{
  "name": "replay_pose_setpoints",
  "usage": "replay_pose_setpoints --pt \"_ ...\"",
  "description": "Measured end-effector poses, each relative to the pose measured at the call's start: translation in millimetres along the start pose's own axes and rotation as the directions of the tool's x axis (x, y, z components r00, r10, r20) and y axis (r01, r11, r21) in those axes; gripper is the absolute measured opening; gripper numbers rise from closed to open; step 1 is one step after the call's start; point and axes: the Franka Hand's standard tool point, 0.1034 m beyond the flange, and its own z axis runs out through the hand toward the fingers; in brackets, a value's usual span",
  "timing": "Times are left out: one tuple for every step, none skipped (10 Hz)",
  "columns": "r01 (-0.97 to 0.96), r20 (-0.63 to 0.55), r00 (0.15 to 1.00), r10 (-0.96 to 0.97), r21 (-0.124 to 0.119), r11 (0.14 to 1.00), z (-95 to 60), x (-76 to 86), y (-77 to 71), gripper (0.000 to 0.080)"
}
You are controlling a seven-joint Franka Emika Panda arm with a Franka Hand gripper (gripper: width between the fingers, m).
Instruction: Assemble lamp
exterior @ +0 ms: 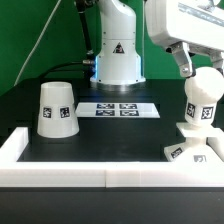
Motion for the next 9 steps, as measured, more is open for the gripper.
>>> replay_pose_setpoints --pt "-0.001 0.037 0.999 0.000 0.015 1.000 2.5 -7.8 3.4 0.0699" --pt "-0.015 0.067 0.998 0.013 0.029 0.999 2.7 -9.6 6.4 0.0699" --pt "-0.027 0.127 0.992 0.019 0.065 0.998 2.7 -6.2 3.0 0.0699" --pt "-0.038 0.166 0.986 0.023 0.086 0.996 2.7 -1.7 1.0 0.0699" --pt "-0.063 0.233 0.972 0.034 0.115 0.991 3.1 -1.7 -3.2 0.0699" --pt "-0.064 0.277 0.961 0.025 0.134 0.989 4.2 -0.4 -3.8 0.0699" --pt "-0.075 0.349 0.937 0.016 0.157 0.985 3.9 -1.9 -7.5 0.0699" --pt "-0.070 0.402 0.916 -0.008 0.180 0.981 5.4 -2.1 -8.8 0.0699" --pt "-0.075 0.425 0.905 -0.014 0.191 0.979 8.0 -2.1 -8.8 0.0699"
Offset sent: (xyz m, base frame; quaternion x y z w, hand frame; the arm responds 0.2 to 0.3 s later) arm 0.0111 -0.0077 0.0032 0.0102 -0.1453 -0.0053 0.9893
